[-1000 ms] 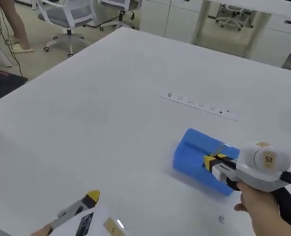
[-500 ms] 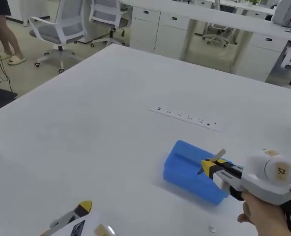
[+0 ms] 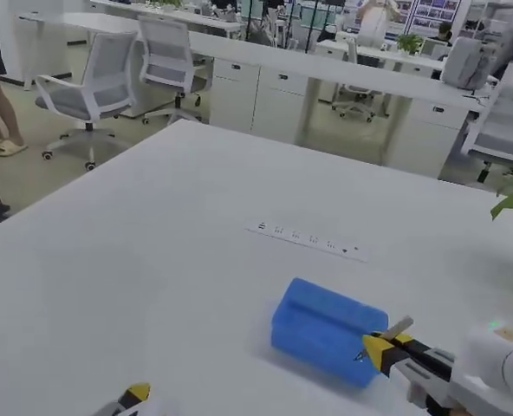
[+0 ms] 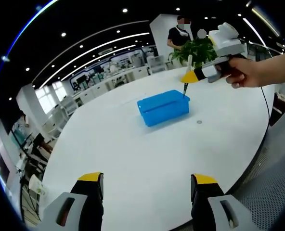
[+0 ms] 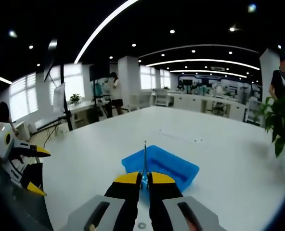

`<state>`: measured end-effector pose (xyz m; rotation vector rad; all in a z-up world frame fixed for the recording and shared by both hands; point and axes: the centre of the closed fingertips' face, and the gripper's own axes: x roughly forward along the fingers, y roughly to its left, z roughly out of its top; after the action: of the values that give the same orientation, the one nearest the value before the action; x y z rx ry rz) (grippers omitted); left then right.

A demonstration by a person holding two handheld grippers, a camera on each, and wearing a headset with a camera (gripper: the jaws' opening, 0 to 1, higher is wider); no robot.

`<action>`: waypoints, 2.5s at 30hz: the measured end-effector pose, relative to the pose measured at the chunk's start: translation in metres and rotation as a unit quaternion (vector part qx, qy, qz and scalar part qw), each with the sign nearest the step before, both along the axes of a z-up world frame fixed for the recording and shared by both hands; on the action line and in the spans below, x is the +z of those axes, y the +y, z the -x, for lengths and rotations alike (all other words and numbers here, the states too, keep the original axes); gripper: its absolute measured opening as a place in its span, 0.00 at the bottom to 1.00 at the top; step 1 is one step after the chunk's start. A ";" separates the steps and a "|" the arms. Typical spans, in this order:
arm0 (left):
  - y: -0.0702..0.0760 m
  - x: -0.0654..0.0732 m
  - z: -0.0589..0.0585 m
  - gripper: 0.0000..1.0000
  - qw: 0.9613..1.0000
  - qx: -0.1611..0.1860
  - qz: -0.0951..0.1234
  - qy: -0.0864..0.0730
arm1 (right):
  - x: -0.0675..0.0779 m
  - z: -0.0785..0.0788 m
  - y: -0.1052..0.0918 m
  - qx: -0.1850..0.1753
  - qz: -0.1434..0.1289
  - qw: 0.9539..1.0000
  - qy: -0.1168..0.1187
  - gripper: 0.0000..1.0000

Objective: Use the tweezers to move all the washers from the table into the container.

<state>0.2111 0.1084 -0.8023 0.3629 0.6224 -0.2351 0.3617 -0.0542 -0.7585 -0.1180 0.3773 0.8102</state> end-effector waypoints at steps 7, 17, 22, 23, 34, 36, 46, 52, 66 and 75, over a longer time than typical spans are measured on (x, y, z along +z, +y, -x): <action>0.000 0.000 0.001 0.75 1.000 -0.001 -0.003 0.000 | -0.022 0.017 -0.008 -0.004 0.015 1.000 0.020 0.03; 0.000 -0.002 0.001 0.75 1.000 -0.001 -0.008 0.004 | -0.052 0.023 -0.014 -0.007 0.042 0.998 0.044 0.03; 0.000 -0.002 0.002 0.75 1.000 0.000 -0.009 0.006 | -0.061 0.024 -0.017 -0.009 0.045 0.997 0.054 0.03; 0.001 -0.002 0.002 0.75 1.000 0.001 -0.009 0.006 | -0.064 0.024 -0.018 -0.010 0.047 0.997 0.056 0.03; 0.000 -0.004 0.001 0.75 1.000 0.000 -0.010 0.010 | -0.071 0.020 -0.018 -0.007 0.055 0.997 0.059 0.03; 0.000 -0.004 0.001 0.75 1.000 0.000 -0.010 0.010 | -0.072 0.021 -0.019 -0.009 0.055 0.997 0.057 0.03; 0.001 -0.003 0.001 0.75 1.000 0.001 -0.010 0.008 | -0.074 0.023 -0.018 0.007 0.080 0.996 0.025 0.03; 0.002 -0.001 0.000 0.75 1.000 0.004 -0.007 0.004 | -0.074 0.024 -0.020 0.000 0.062 0.997 0.039 0.02; 0.002 0.001 -0.001 0.75 1.000 0.005 -0.003 -0.005 | -0.037 0.014 -0.004 0.022 0.055 0.998 0.020 0.02; 0.003 0.004 -0.001 0.75 1.000 0.007 -0.001 -0.010 | -0.008 -0.003 0.000 0.019 0.048 0.999 -0.009 0.02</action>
<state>0.2121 0.1109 -0.7984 0.3632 0.6062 -0.2172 0.3644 -0.0543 -0.7660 -0.2226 0.3972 0.8287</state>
